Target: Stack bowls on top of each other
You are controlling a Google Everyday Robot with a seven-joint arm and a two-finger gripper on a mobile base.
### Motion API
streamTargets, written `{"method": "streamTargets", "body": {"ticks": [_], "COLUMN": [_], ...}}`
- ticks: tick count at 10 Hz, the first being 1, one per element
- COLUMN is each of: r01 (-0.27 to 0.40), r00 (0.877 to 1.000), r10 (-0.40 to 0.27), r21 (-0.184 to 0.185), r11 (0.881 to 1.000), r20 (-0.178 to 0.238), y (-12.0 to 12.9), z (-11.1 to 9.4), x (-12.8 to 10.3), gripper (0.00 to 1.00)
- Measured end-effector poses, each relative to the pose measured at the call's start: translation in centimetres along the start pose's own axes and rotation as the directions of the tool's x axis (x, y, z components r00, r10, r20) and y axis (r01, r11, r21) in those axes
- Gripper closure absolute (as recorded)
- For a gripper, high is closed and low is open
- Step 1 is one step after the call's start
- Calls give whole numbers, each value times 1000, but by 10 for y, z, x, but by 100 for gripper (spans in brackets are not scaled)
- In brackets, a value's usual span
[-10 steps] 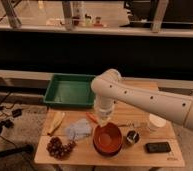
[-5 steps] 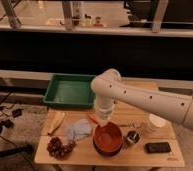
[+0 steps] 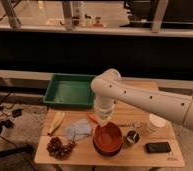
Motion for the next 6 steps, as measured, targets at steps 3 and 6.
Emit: {"method": "streamTargets", "body": {"ticks": [3,6], "r01": [-2,-2], "r00": [1000,1000], "r10": [2,2], "r21": [-1,-1], "r11": [1000,1000], "r20": [1,1], "y": [0,0], "z": [1,1], "x": [0,0], "gripper": [20,20]}}
